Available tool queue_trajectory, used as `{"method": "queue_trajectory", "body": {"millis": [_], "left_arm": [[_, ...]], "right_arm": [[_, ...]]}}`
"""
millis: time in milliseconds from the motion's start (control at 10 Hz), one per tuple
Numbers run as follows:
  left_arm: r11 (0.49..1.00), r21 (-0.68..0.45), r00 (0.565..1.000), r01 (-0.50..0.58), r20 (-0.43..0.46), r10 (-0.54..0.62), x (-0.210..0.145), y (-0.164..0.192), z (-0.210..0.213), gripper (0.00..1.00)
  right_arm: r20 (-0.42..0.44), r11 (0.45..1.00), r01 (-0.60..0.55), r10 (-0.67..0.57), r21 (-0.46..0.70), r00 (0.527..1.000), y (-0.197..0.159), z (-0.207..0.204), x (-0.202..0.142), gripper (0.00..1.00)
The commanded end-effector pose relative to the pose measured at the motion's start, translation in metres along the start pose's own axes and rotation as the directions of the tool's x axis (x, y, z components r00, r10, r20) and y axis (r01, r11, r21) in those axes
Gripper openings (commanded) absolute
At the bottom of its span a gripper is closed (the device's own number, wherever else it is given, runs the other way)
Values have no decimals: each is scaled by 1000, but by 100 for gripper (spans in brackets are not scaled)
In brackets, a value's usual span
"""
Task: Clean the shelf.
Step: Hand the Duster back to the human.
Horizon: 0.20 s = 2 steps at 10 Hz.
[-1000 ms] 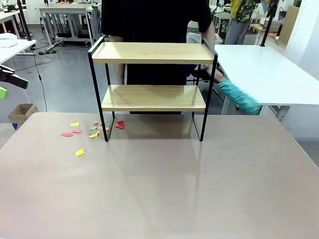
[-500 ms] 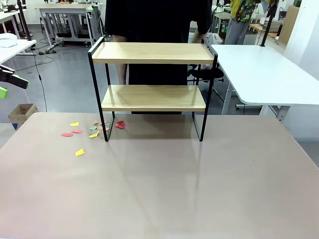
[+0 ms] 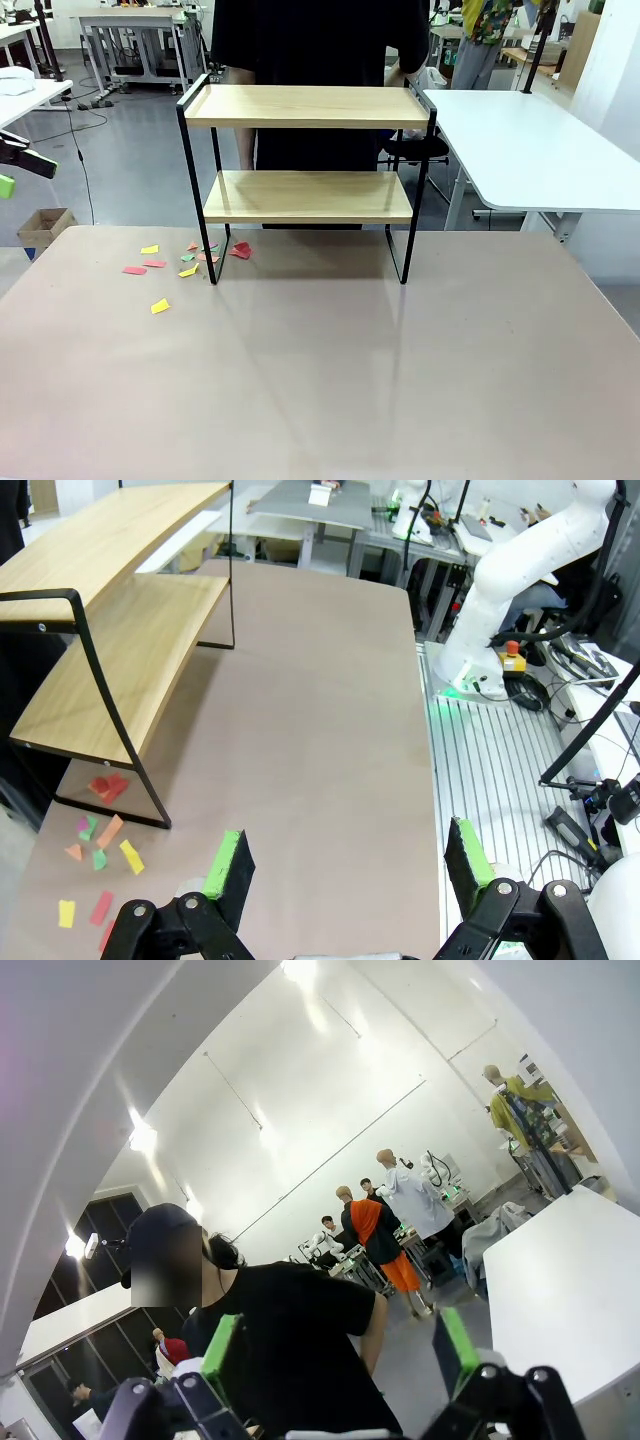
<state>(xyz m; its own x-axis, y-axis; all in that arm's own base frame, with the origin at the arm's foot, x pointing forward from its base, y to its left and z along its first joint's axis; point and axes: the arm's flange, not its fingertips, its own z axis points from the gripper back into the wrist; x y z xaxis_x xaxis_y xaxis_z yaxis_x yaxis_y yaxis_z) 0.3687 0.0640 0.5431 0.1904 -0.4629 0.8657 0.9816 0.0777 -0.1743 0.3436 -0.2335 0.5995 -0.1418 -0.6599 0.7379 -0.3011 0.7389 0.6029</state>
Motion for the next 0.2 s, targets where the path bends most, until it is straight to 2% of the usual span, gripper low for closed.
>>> {"method": "queue_trajectory", "body": {"millis": [0,100], "left_arm": [[1000,-1,1000,-2,15,2,2,0,1,100],[1000,-1,1000,-2,15,2,2,0,1,100]], "right_arm": [[2,1000,3,-3,2,1000,1,2,0,100],[2,1000,3,-3,2,1000,1,2,0,100]]}}
